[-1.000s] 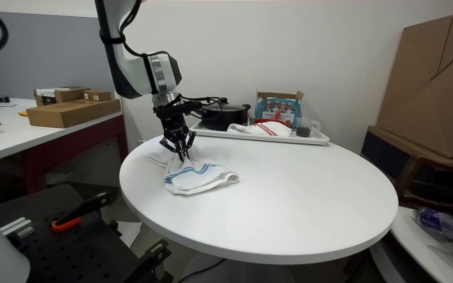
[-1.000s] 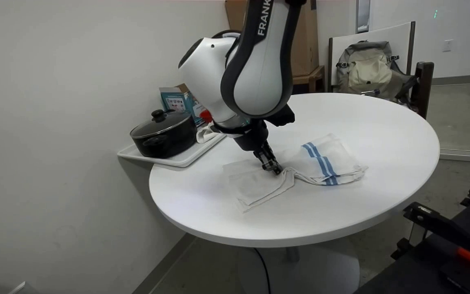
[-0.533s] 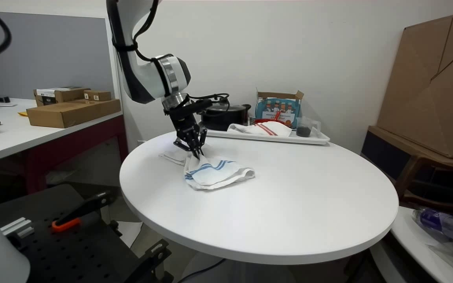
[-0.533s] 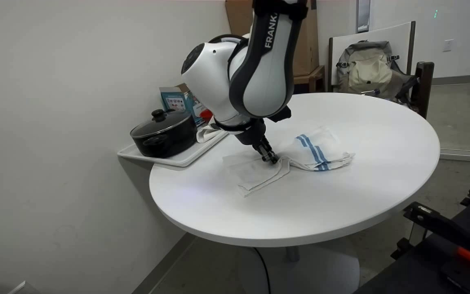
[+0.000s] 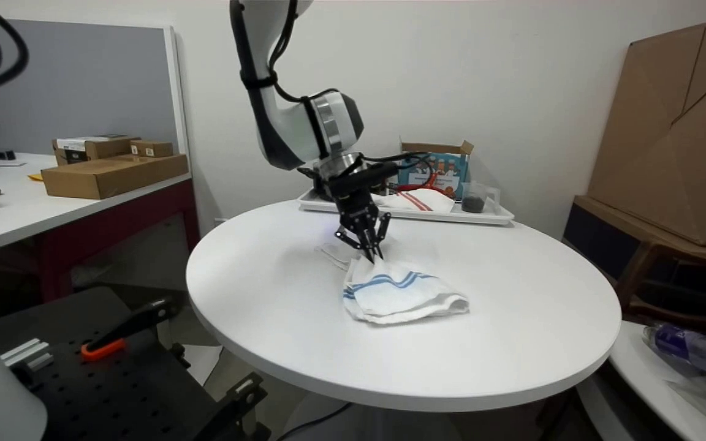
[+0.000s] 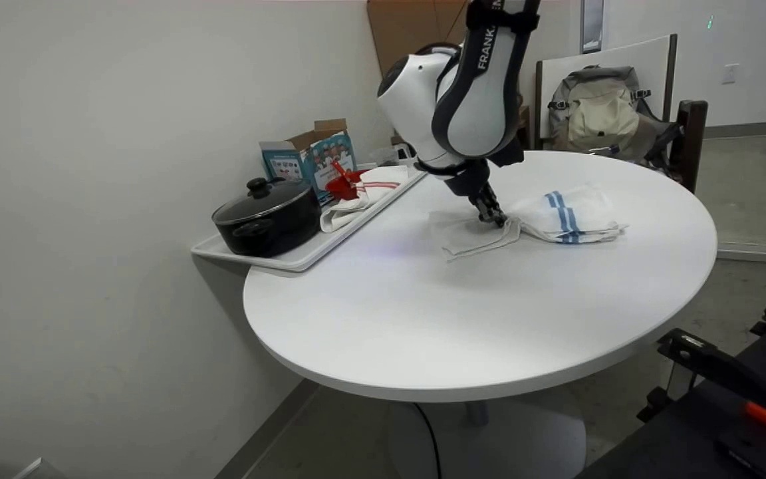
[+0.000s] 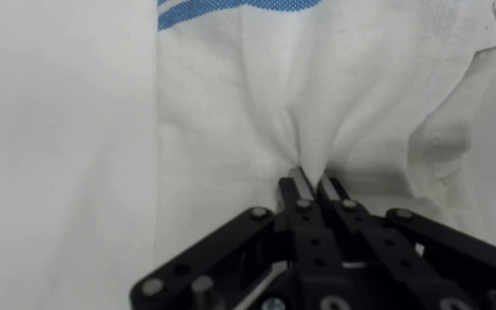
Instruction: Use the towel to wipe the table.
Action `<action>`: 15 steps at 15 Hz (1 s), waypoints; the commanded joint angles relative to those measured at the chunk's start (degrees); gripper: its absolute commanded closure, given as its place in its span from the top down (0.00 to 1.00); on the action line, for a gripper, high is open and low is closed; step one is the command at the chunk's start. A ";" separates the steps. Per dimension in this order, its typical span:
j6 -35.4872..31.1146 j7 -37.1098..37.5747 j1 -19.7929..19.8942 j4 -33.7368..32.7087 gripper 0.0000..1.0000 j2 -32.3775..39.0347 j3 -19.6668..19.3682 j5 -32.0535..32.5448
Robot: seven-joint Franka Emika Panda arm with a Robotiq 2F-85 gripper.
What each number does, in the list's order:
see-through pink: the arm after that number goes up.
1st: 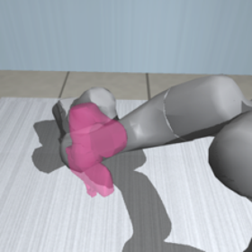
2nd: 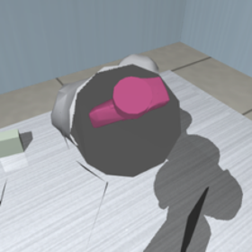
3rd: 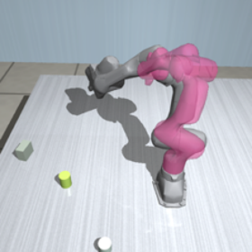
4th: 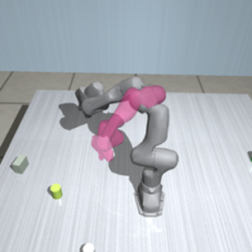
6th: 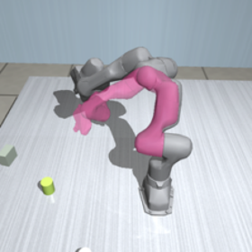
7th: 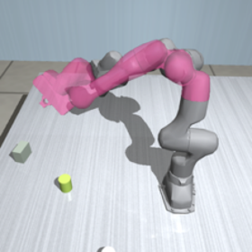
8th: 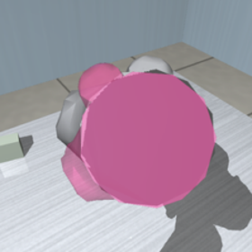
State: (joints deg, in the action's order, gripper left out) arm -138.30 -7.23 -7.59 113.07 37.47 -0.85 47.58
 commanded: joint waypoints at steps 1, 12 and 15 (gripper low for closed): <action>-1.24 -4.84 8.69 -6.03 0.01 5.91 -0.20 -7.69; 3.43 -17.16 29.03 -19.42 0.01 12.56 -3.02 -35.97; 4.91 -19.76 31.33 -18.96 0.01 11.84 -1.76 -40.29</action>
State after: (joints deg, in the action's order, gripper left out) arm -134.33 -24.23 21.83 96.00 44.95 -3.54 11.06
